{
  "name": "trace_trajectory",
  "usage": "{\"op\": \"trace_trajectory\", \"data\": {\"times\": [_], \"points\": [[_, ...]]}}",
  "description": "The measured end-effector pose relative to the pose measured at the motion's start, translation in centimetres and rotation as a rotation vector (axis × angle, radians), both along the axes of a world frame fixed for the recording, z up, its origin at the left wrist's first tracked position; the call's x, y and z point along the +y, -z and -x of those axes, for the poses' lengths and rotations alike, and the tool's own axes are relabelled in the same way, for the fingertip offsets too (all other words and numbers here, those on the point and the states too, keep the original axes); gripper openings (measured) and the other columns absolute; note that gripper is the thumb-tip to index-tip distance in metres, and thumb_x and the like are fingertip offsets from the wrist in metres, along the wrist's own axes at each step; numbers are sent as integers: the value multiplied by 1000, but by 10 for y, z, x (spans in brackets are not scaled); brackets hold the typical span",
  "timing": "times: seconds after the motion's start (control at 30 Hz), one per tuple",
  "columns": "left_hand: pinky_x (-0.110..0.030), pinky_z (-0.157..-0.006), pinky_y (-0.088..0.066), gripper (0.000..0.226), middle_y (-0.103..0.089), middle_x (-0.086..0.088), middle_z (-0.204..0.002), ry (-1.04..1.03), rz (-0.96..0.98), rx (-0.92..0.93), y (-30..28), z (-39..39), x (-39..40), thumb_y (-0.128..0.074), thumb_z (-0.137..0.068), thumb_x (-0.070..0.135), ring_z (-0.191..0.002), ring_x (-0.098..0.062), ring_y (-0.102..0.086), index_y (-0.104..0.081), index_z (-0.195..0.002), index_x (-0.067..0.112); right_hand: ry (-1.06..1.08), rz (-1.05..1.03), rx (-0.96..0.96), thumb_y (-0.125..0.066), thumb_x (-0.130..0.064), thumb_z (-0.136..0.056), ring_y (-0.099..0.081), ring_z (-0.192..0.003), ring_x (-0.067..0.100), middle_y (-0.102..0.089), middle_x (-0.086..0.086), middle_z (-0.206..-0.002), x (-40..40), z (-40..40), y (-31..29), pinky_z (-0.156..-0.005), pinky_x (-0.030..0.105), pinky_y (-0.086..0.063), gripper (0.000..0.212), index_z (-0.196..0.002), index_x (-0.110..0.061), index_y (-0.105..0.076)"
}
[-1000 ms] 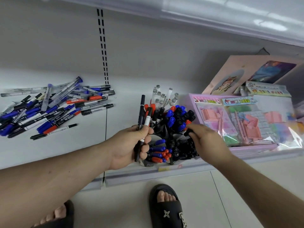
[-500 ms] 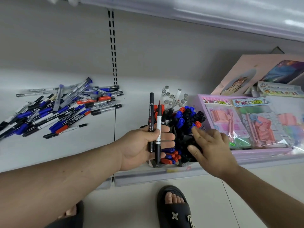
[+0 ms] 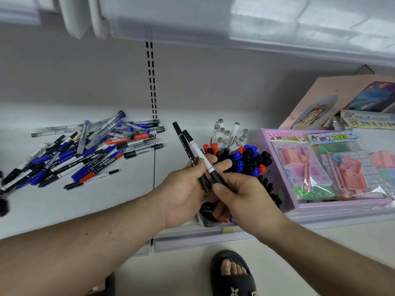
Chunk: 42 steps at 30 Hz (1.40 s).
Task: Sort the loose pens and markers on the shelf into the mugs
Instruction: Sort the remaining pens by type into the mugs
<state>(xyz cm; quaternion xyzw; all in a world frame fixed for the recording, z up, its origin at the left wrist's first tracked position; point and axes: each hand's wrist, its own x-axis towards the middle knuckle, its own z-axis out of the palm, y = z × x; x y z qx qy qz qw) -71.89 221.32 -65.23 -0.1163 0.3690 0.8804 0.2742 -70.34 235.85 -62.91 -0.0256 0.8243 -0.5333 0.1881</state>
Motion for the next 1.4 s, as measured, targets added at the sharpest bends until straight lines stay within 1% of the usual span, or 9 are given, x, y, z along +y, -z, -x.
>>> {"op": "trace_trajectory", "data": {"times": [0.1, 0.2, 0.3, 0.47, 0.57, 0.8, 1.0, 1.2, 1.4], "points": [[-38, -86, -41, 32, -68, -2, -124, 29, 40, 3, 4, -2, 1, -35, -101, 34, -108, -24, -59, -60, -116, 23, -7, -10, 10, -50, -12, -101, -64, -54, 23, -68, 20, -69, -6, 2, -2, -56, 36, -56, 22, -86, -11, -67], [-34, -68, -36, 46, -61, -8, -105, 95, 63, -9, 6, -6, 2, -45, -85, 45, -78, -23, -50, -59, -124, 28, -17, -13, 35, -52, -11, -100, -62, -52, 17, -67, 17, -67, -10, 0, 0, -55, 39, -55, 21, -85, -3, -64], [-33, -65, -33, 51, -53, -11, -106, 112, 103, 10, 6, -7, 1, -46, -78, 47, -71, -20, -43, -60, -122, 26, 1, -17, 43, -53, -7, -98, -60, -51, 14, -65, 14, -65, -11, 1, 0, -54, 37, -53, 19, -85, -4, -65], [-22, -55, -36, 16, -69, 0, -80, -190, 193, -12, -3, 9, -16, -62, -77, 29, -60, -10, -50, -66, -90, 22, -149, -298, 183, -54, -14, -98, -61, -59, 23, -66, 4, -74, 11, 14, -8, -61, 39, -54, 21, -104, -28, -68], [-15, -41, -44, 8, -69, -4, -76, -311, 100, -48, -5, 16, -24, -65, -75, 16, -51, -8, -52, -69, -68, 19, -94, -267, 143, -58, -12, -97, -60, -54, 6, -65, -16, -63, 27, 20, -14, -55, 22, -52, 37, -125, -35, -61], [-16, -51, -54, 7, -72, -6, -80, -298, -51, -83, -4, 14, -16, -64, -68, 6, -53, -11, -61, -61, -74, 10, 220, 302, 117, -63, 18, -82, -72, -68, 21, -75, 7, -84, 36, 18, -19, -62, 24, -57, 46, -116, -12, -61], [-16, -54, -56, 11, -73, -6, -87, -266, -63, -61, -2, 14, -15, -62, -69, 3, -54, -11, -63, -67, -63, 11, 246, 341, 161, -67, 16, -78, -71, -77, 25, -71, 22, -91, 35, 15, -21, -68, 28, -58, 43, -114, -7, -64], [-18, -56, -57, 18, -75, -6, -87, -270, -11, -43, -2, 11, -10, -59, -69, -7, -61, -13, -69, -60, -77, 10, 277, 304, 137, -63, -7, -87, -72, -69, 23, -71, 17, -79, 34, 14, -24, -64, 25, -58, 25, -112, -12, -63], [-18, -58, -56, 29, -76, -5, -87, -229, 117, 20, 3, 10, -5, -52, -83, -21, -67, -15, -71, -57, -80, 8, 406, 385, -8, -45, -5, -101, -71, -64, 21, -73, 9, -75, 32, 14, -22, -58, 22, -57, 21, -109, -13, -62]]}}
